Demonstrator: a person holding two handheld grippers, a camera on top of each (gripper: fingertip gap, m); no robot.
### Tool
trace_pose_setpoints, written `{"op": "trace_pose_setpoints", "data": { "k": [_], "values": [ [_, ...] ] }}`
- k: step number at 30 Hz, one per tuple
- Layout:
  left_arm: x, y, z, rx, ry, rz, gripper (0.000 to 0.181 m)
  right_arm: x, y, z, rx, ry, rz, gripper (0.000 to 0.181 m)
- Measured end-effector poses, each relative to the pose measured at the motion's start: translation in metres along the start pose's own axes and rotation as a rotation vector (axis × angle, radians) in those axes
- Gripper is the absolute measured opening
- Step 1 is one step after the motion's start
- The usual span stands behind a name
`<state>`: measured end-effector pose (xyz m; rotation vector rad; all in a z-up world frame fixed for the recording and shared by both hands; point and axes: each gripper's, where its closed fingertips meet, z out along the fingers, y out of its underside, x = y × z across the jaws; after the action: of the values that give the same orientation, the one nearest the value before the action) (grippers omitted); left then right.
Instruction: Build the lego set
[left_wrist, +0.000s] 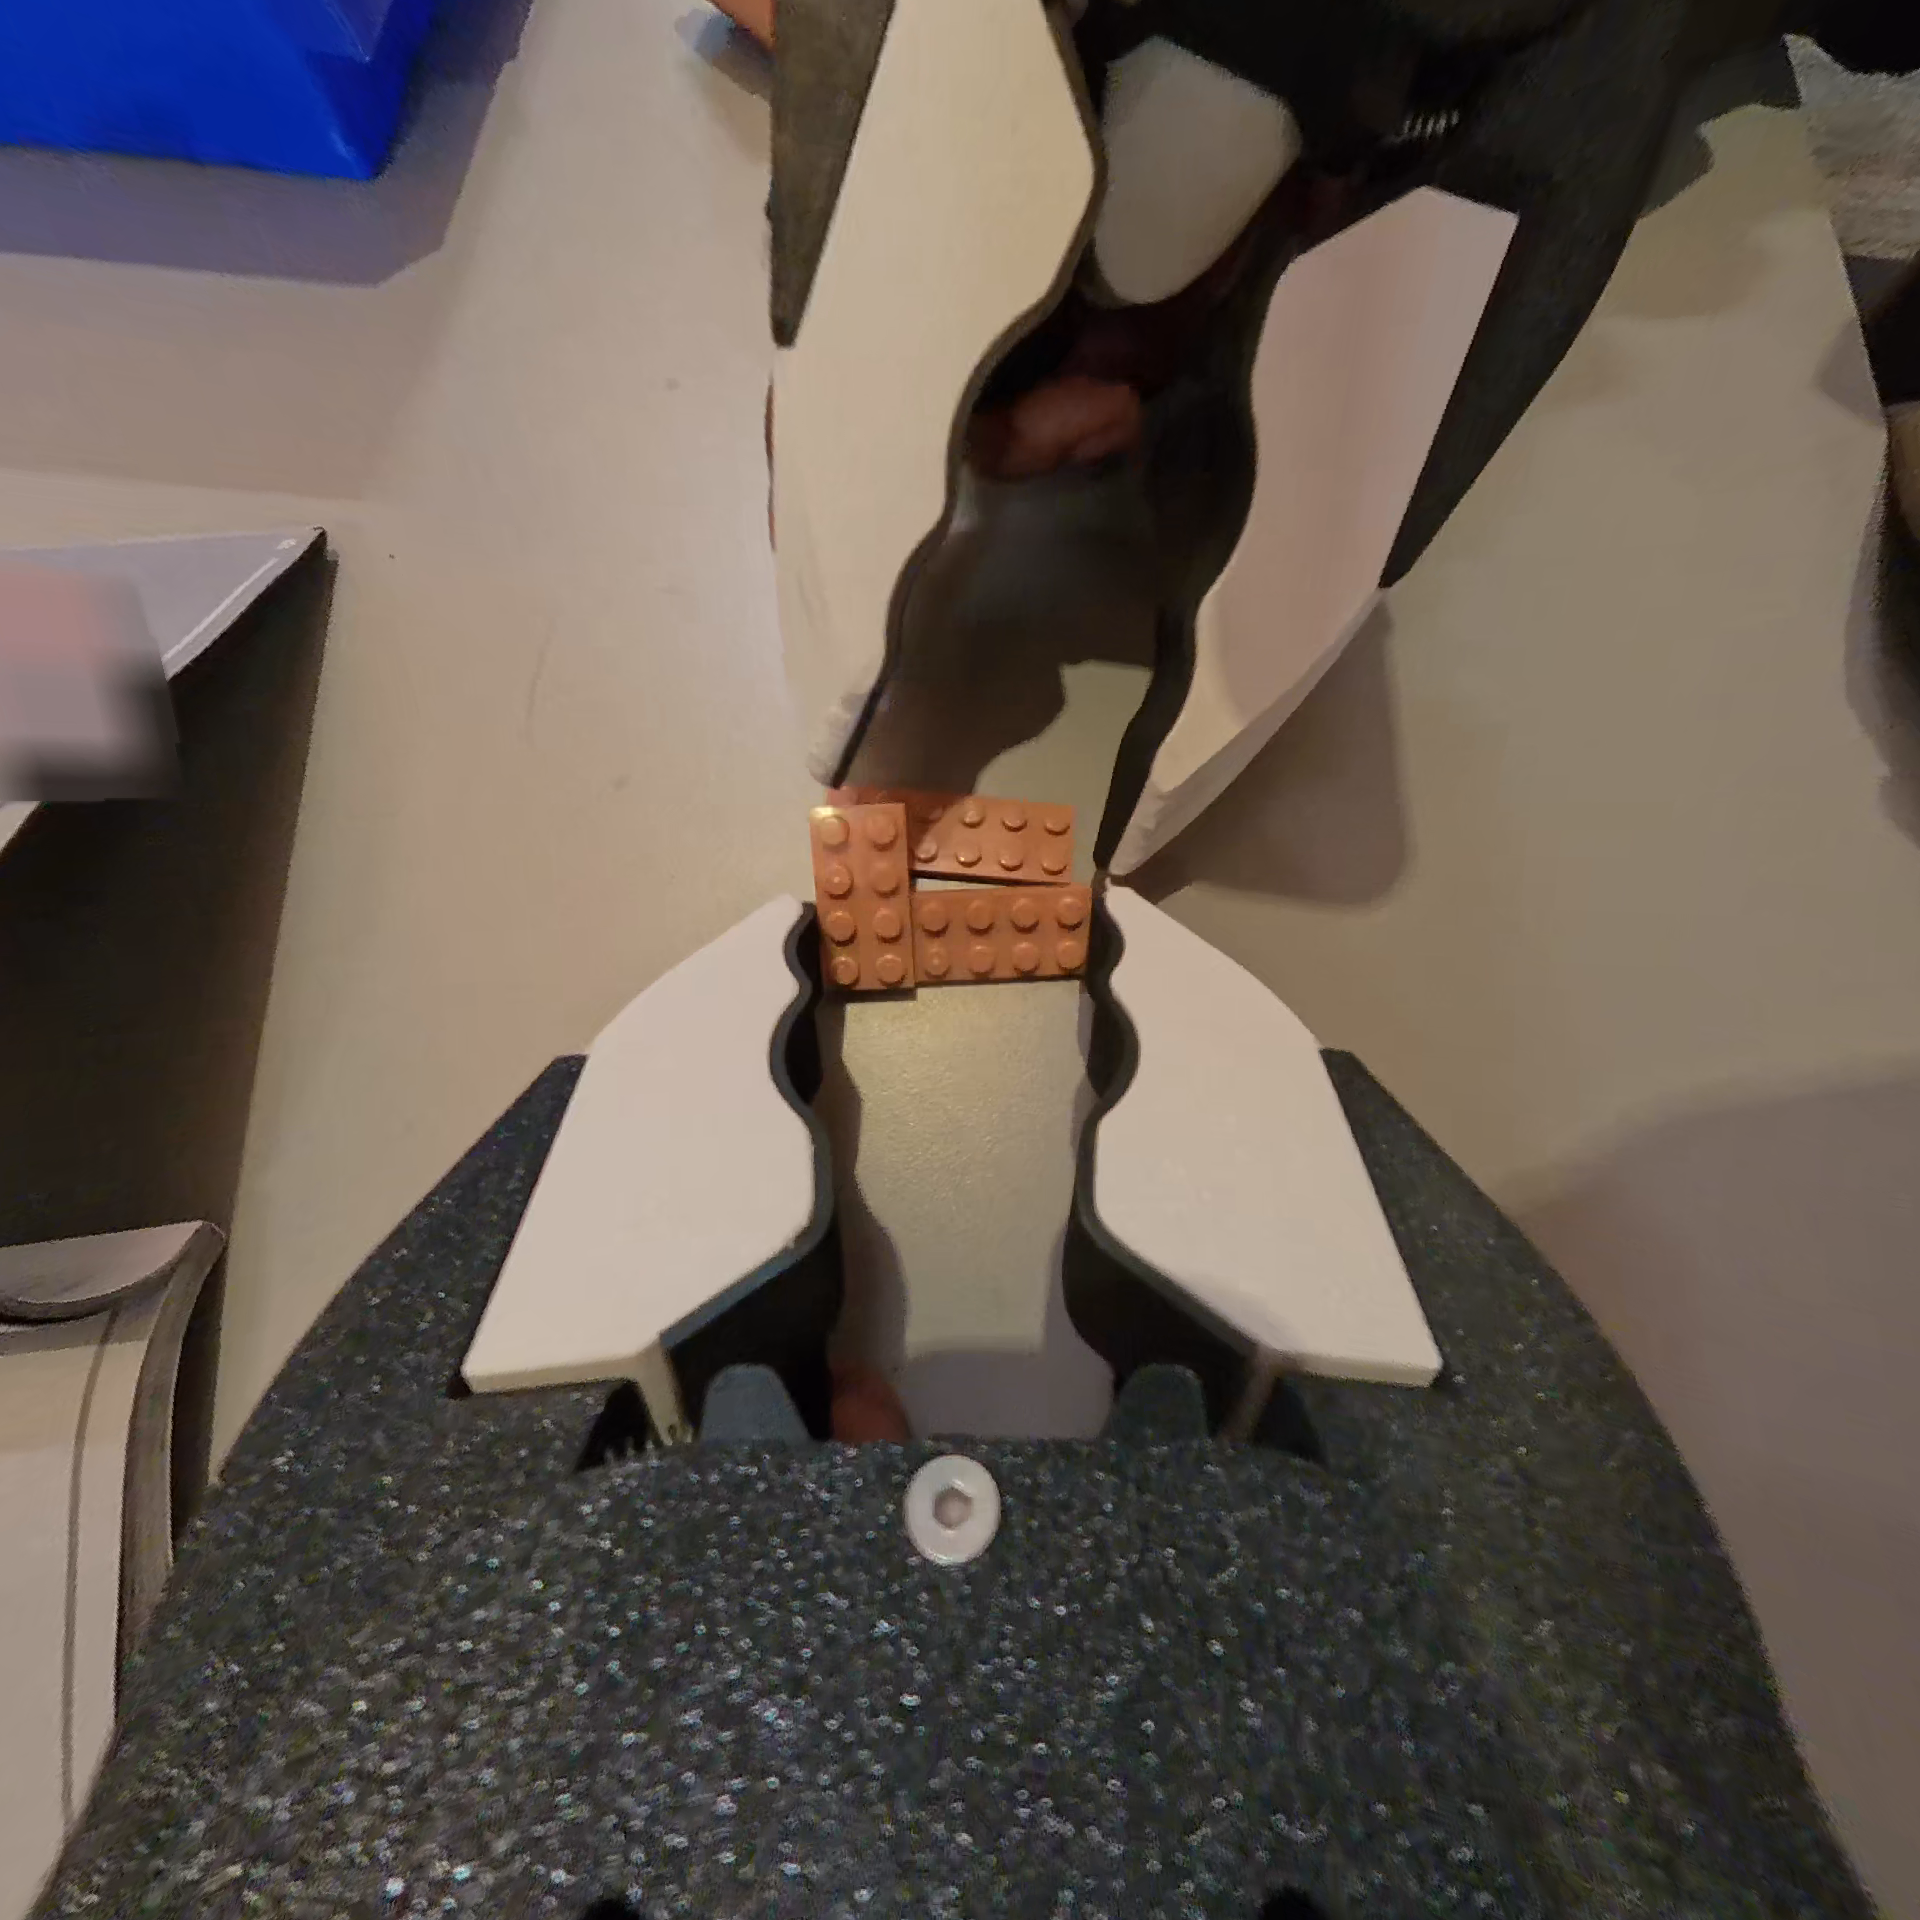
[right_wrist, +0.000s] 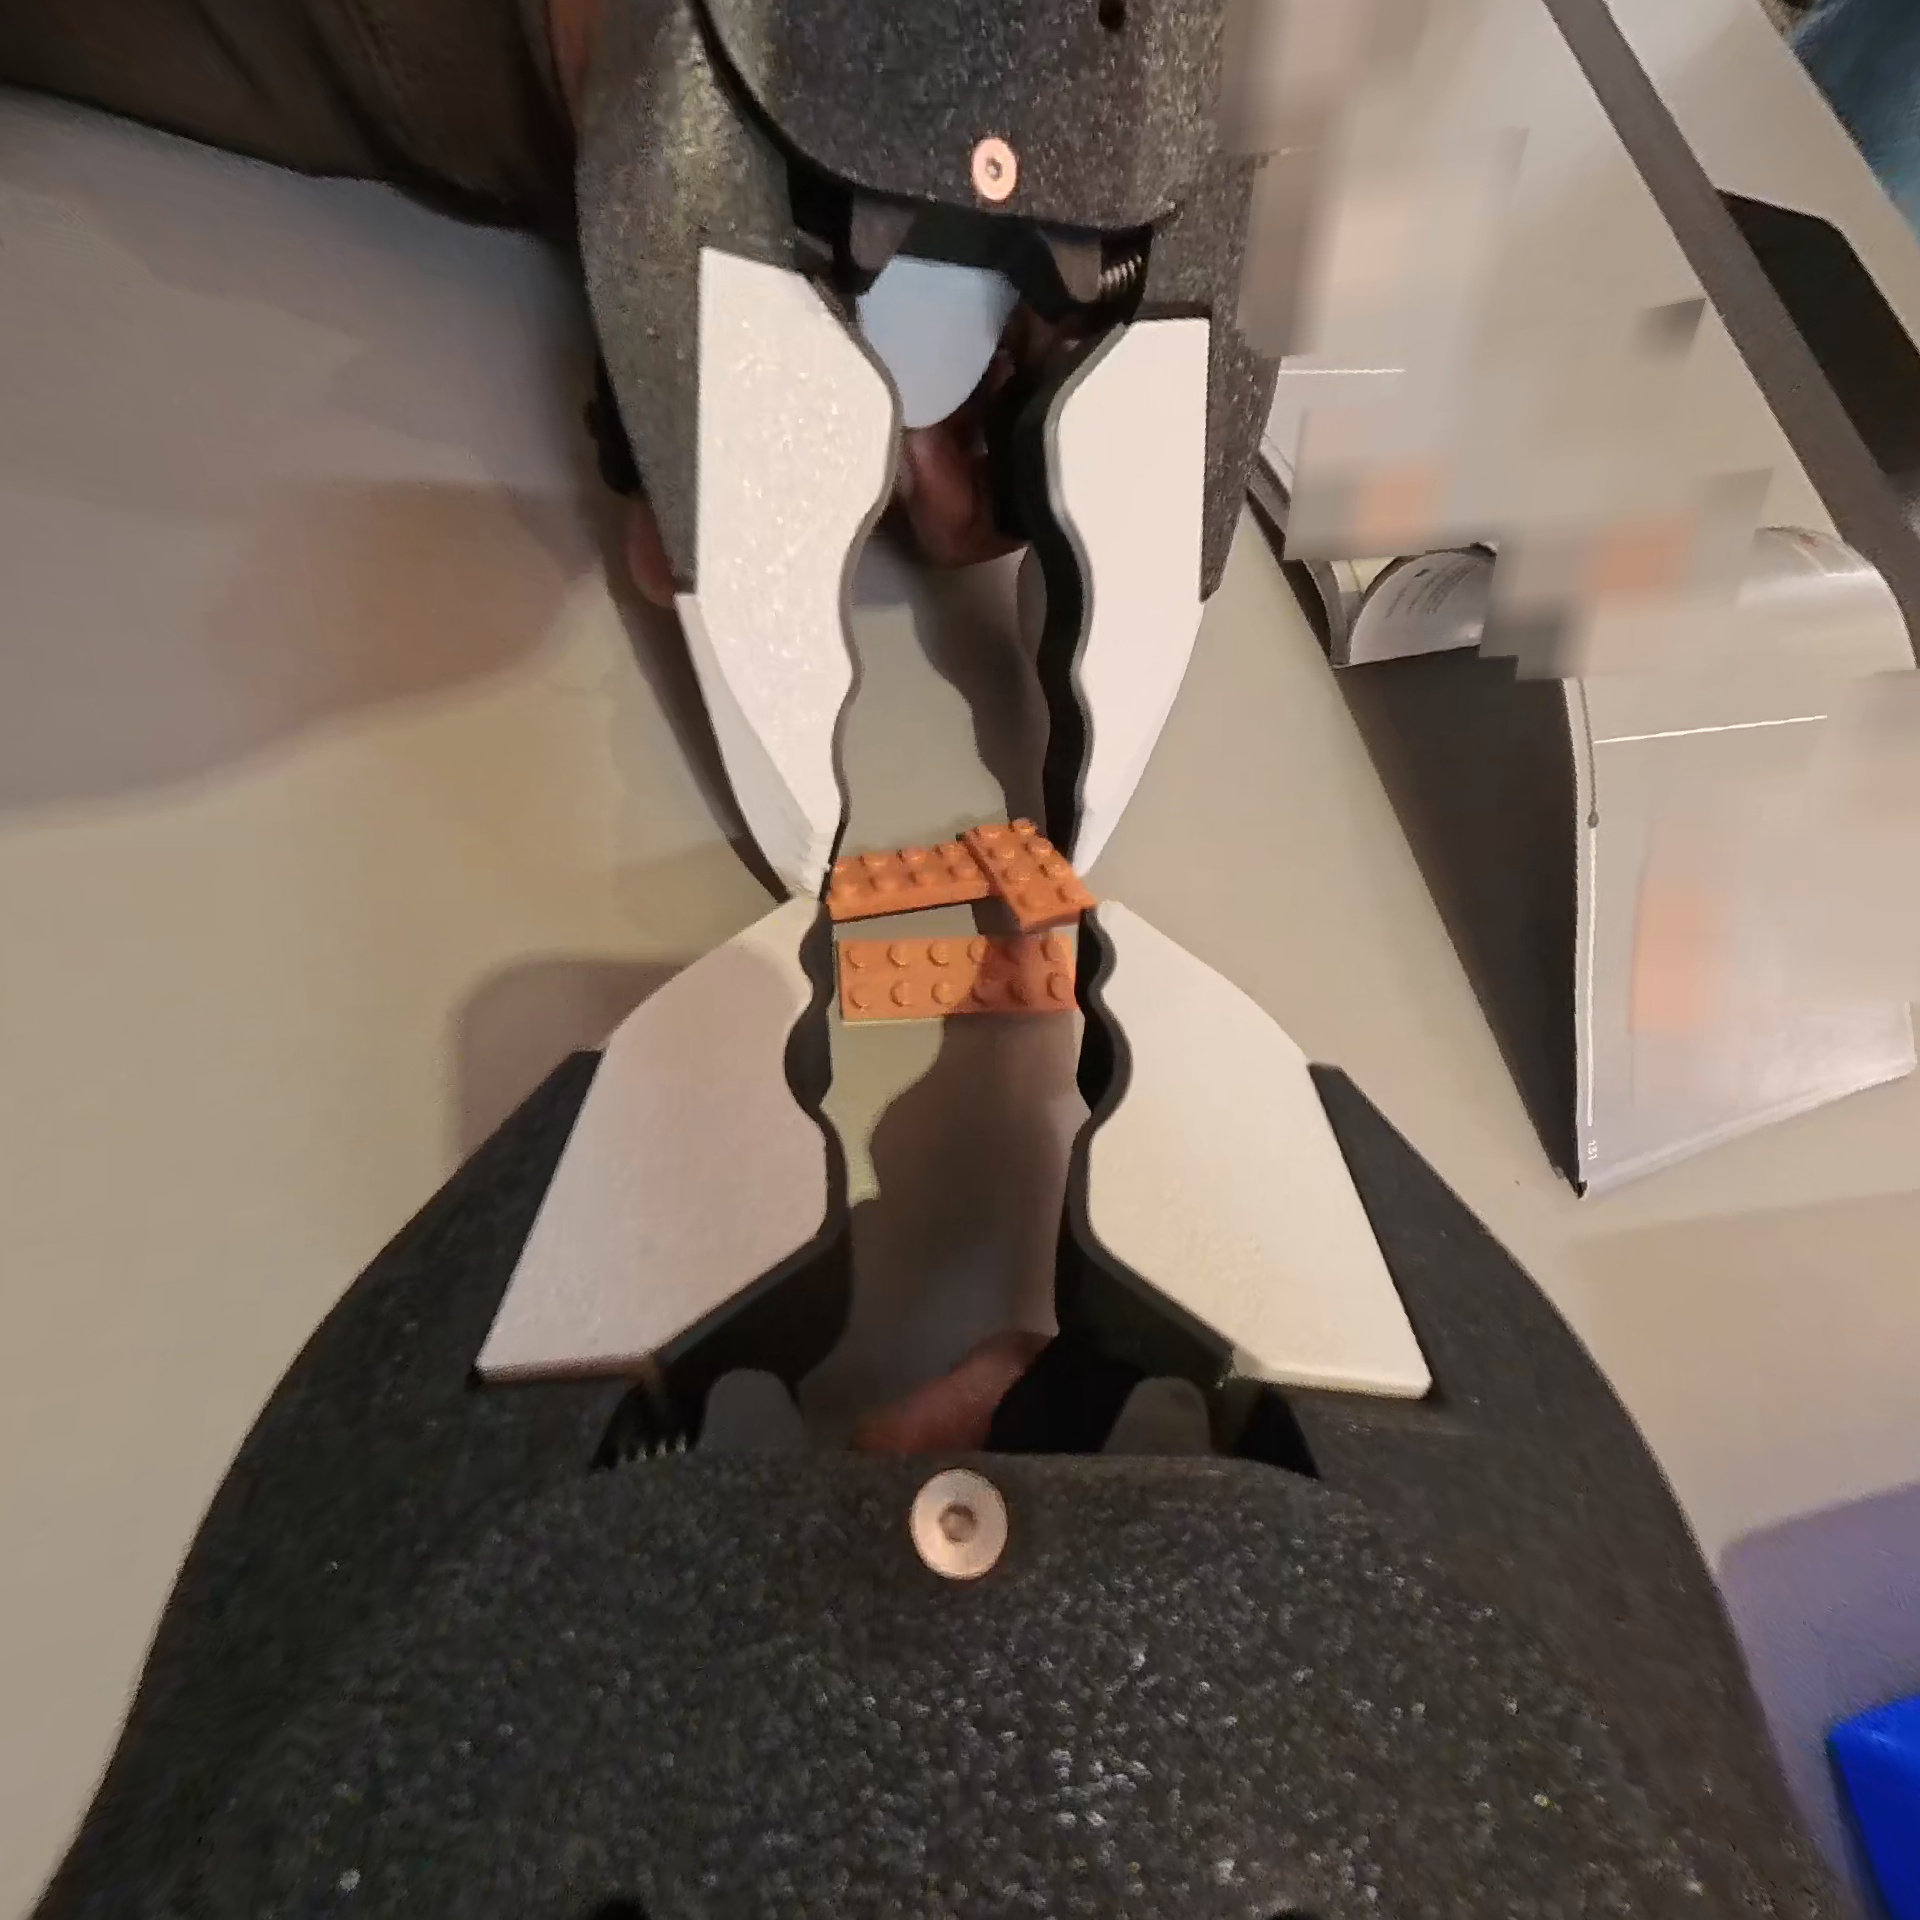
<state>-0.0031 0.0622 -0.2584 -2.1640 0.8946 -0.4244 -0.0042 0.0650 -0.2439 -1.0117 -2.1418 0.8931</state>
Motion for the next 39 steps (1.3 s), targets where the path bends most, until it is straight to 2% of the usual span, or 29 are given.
{"op": "trace_pose_setpoints", "data": {
  "k": [10,16,19,27,31,39],
  "values": [
    [-0.005,-0.005,-0.004,0.044,-0.025,0.016,0.049,0.019,-0.002,-0.005,0.047,-0.038,0.269,0.039],
    [-0.01,-0.011,-0.005,0.071,-0.101,0.12,0.05,0.023,-0.009,-0.01,0.129,-0.208,0.748,0.034],
    [-0.008,-0.014,-0.004,0.076,-0.12,0.166,0.049,0.026,-0.005,-0.009,0.133,-0.231,0.868,0.028],
    [-0.008,-0.019,-0.004,0.097,-0.15,0.215,0.049,0.02,-0.01,-0.005,0.132,-0.253,0.897,0.011],
    [-0.01,-0.019,-0.005,0.09,-0.178,0.242,0.049,0.022,-0.011,-0.004,0.143,-0.241,0.896,0.009],
    [-0.012,-0.031,-0.026,0.174,-0.154,0.193,0.048,0.021,-0.024,-0.009,0.183,-0.226,0.773,0.005]
  ]
}}
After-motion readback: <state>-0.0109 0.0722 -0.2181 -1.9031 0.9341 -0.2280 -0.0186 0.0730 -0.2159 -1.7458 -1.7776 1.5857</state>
